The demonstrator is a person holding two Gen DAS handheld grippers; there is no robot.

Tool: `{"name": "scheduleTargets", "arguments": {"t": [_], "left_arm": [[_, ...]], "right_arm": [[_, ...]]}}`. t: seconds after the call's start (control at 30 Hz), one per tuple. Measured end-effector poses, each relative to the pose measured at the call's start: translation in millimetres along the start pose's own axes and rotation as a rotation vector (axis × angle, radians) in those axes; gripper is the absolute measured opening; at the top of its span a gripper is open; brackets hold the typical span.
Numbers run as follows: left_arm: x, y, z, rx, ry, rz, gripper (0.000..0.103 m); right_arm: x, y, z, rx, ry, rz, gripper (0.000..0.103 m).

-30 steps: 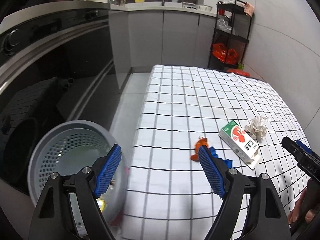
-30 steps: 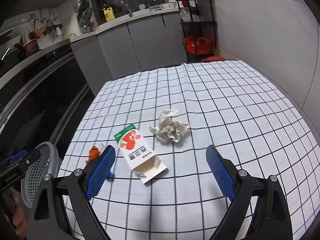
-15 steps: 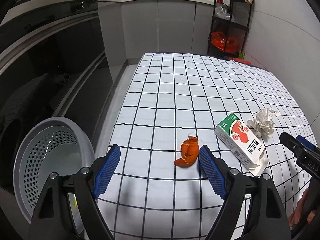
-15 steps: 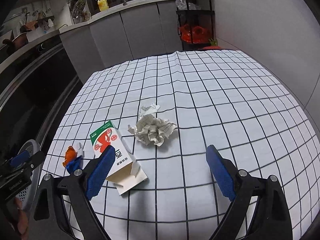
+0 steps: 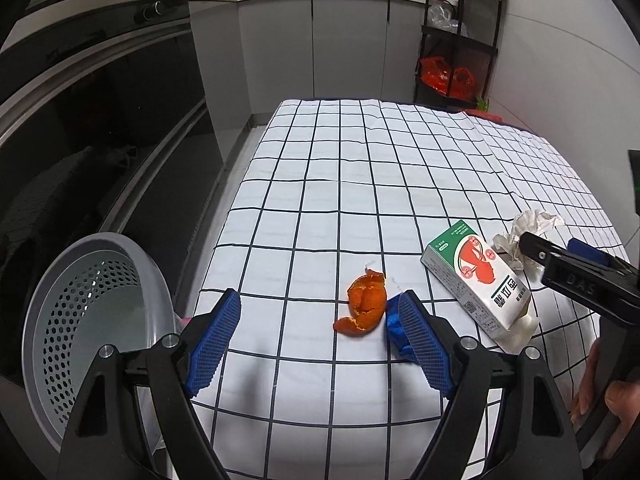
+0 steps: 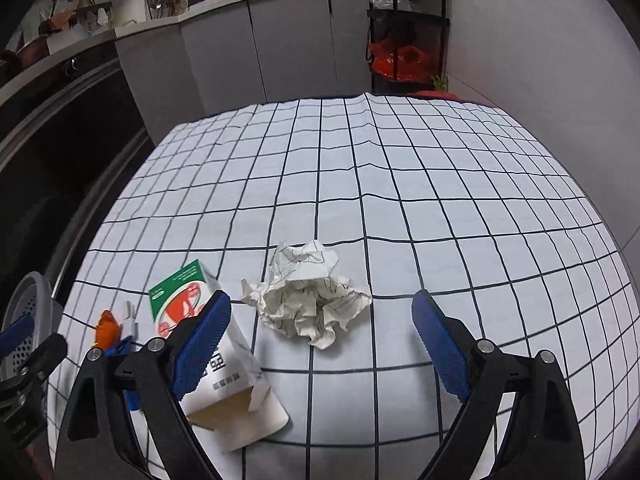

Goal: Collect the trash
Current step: 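Grasp the crumpled white paper with the right gripper while the left grasps the blue strip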

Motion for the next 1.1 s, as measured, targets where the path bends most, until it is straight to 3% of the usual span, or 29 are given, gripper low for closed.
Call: {"name": "scheduleTargets", "arguments": {"t": [0.23, 0.3, 0.33, 0.37, 0.5, 1.03, 1.1], "left_arm": [[0, -5, -1, -0.006, 0.001, -0.009, 0.079], [0, -9, -1, -0.008, -0.001, -0.012, 0.079], [0, -11, 0, -0.009, -0.004, -0.016, 0.079], [0, -13, 1, -0.010, -0.006, -0.019, 0.079], [-1, -22, 8, -0.007, -0.018, -0.031, 0.079], [21, -36, 53, 0.008, -0.063, -0.074, 0.082], [23, -37, 56, 0.011, -0.063, -0.079, 0.078]], "right_arm": [[14, 2, -5, -0.024, -0.019, -0.008, 0.087], [15, 1, -7, -0.032, -0.018, -0.010, 0.076], [16, 0, -8, -0.036, -0.014, -0.018, 0.063], [18, 0, -9, -0.039, -0.009, -0.024, 0.058], [14, 0, -12, -0.051, -0.001, 0.003, 0.048], [-36, -17, 28, 0.112, 0.036, 0.066, 0.045], [-39, -19, 32, 0.127, 0.041, 0.070, 0.045]]}}
Point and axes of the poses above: each gripper's, at about its wrist camera, not at the fingertips, and x roughly the way its jaws point, z to its right, y to its top, the point moved 10 cm from there along x, roughly the way its jaws point, and after that the axes turned 2 degrees about -z, right-handed, at the moved point
